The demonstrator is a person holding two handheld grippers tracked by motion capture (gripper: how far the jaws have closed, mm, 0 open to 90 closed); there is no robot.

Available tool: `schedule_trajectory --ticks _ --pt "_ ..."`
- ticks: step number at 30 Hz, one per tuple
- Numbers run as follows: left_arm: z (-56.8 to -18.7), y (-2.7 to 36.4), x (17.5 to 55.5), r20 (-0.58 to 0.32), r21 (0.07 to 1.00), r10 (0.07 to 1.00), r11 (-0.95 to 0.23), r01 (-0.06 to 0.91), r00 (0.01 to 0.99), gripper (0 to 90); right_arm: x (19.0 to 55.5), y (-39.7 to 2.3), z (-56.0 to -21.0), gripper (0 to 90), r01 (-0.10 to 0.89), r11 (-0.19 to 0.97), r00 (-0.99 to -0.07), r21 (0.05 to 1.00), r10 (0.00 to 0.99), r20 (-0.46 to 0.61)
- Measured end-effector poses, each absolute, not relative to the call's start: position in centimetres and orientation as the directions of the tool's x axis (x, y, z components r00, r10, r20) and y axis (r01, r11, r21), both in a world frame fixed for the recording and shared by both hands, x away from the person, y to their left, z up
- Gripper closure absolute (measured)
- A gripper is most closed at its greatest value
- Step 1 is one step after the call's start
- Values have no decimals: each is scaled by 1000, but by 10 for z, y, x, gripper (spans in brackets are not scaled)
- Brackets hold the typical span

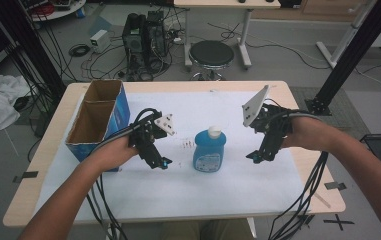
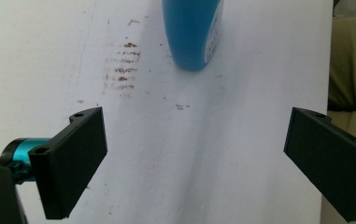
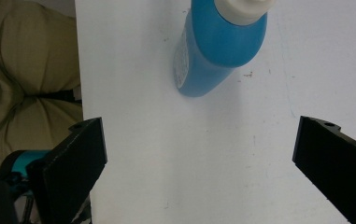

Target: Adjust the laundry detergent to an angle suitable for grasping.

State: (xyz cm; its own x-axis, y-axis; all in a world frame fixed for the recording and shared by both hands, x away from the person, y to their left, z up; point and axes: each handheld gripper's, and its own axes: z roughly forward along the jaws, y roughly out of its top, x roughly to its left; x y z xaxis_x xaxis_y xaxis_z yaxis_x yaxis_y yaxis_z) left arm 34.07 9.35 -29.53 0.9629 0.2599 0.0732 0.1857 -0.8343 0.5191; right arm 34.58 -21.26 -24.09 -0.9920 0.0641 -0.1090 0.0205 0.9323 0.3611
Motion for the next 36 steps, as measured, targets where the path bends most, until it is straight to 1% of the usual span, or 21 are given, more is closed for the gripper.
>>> schedule_trajectory --ticks 1,5,6,7,9,11,13,14,15,16,17,23,27,29,30,31,32,33,34,35,36 --pt "-293 95 341 79 508 245 -844 172 966 60 346 -213 -241 19 20 933 -992 360 64 -110" --pt "-286 100 344 33 496 205 -853 162 978 60 346 -213 -241 19 23 934 -992 357 65 -107" --pt "-285 101 346 29 485 203 -859 164 979 60 346 -213 -241 19 20 934 -992 358 63 -111" --pt "-286 100 345 5 505 233 -840 199 972 60 346 -213 -241 19 23 933 -992 358 66 -110" --pt "-287 99 345 -16 516 238 -830 212 971 60 346 -213 -241 19 24 932 -992 361 68 -109" --pt "-286 98 348 5 481 205 -859 178 979 60 347 -213 -241 19 24 933 -992 360 67 -107" --pt "-289 95 345 8 491 222 -850 190 975 60 348 -213 -241 19 19 933 -992 360 63 -111" --pt "-288 95 346 40 464 201 -871 160 979 60 347 -213 -241 19 20 933 -992 360 64 -110" --pt "-291 92 343 44 473 223 -863 176 974 60 348 -213 -241 19 16 932 -992 361 60 -111" --pt "-291 92 344 36 467 205 -869 165 978 61 348 -213 -241 19 20 933 -992 360 64 -110" --pt "-289 93 345 50 429 161 -895 124 986 61 348 -213 -241 19 19 933 -992 360 62 -110" --pt "-289 93 344 61 445 195 -883 148 979 60 349 -213 -242 19 21 932 -992 361 65 -110" --pt "-291 91 344 50 428 217 -887 176 975 61 350 -213 -242 19 20 933 -992 360 63 -110" --pt "-291 91 345 55 409 196 -899 157 979 60 350 -213 -242 19 18 932 -992 362 62 -110" --pt "-292 91 346 45 416 202 -894 165 978 61 350 -213 -242 19 18 932 -992 363 62 -110" --pt "-294 91 344 31 448 232 -873 194 972 60 350 -212 -242 19 19 931 -992 365 63 -110" --pt "-292 91 346 45 422 209 -890 171 977 61 349 -212 -242 19 19 930 -992 366 65 -113" --pt "-292 92 346 45 426 210 -888 172 977 60 349 -212 -242 19 19 931 -992 364 64 -111" --pt "-294 91 345 35 449 233 -872 193 972 60 349 -212 -242 19 21 932 -992 362 66 -111" --pt "-291 91 346 50 423 206 -891 166 977 60 348 -212 -241 19 29 932 -991 362 73 -108" --pt "-293 91 345 42 441 223 -879 182 974 60 349 -212 -242 19 17 932 -992 363 62 -111"
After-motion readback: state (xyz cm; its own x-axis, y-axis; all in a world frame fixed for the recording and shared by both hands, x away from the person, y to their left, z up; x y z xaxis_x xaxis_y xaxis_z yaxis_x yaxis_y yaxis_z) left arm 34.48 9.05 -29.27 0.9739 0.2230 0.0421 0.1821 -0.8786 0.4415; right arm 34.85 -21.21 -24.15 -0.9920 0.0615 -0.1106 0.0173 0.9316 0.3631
